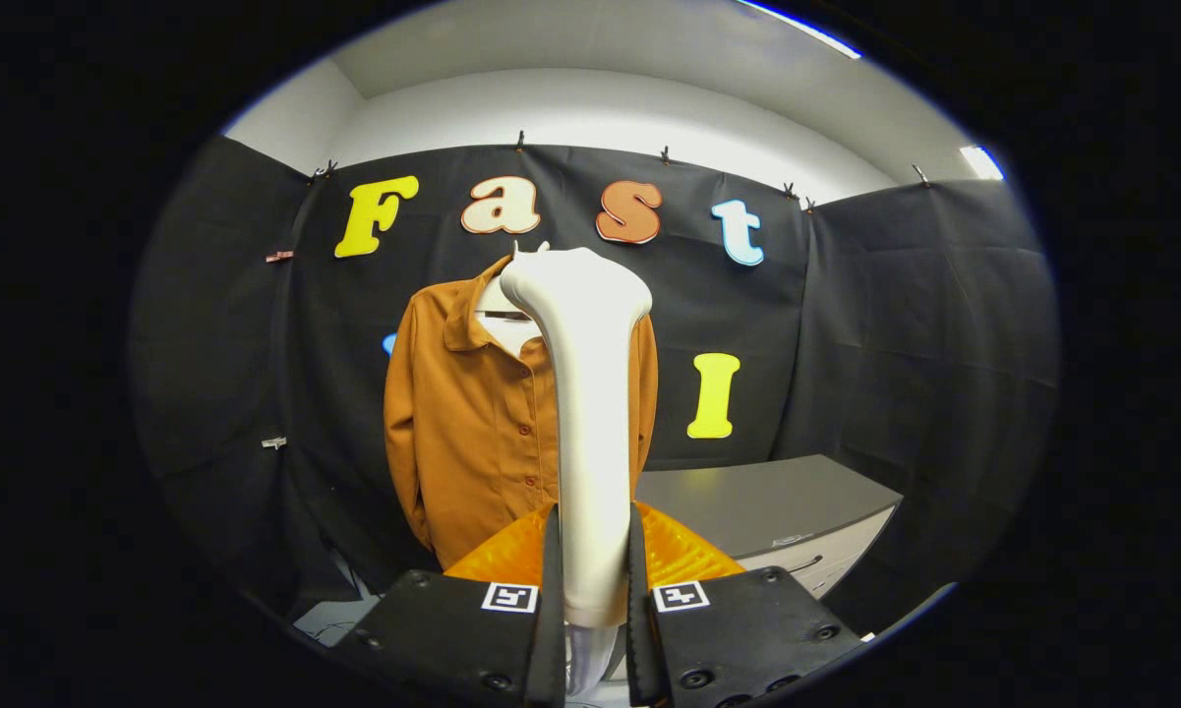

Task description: Iron the clothes twice with a garment steamer, once on the left side and once on the right side.

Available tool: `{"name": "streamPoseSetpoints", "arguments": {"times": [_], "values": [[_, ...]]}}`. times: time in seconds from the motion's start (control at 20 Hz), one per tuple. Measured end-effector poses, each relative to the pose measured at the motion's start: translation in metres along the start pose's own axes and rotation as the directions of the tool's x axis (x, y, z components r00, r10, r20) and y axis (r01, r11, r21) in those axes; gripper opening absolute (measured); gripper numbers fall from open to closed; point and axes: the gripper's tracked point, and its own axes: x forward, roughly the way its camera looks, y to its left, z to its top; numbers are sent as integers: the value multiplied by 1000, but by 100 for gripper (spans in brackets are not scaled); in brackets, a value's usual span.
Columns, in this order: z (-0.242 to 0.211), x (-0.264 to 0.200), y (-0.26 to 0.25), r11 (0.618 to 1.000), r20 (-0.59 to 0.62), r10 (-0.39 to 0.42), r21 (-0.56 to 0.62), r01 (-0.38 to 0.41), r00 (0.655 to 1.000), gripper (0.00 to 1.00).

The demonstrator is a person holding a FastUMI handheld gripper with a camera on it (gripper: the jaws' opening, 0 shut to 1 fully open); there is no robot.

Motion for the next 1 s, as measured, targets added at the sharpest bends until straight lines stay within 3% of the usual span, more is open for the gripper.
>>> {"name": "streamPoseSetpoints", "arguments": {"times": [1.0], "values": [[6,-4,0,1000,12,3,10,-3,1000,28]]}}
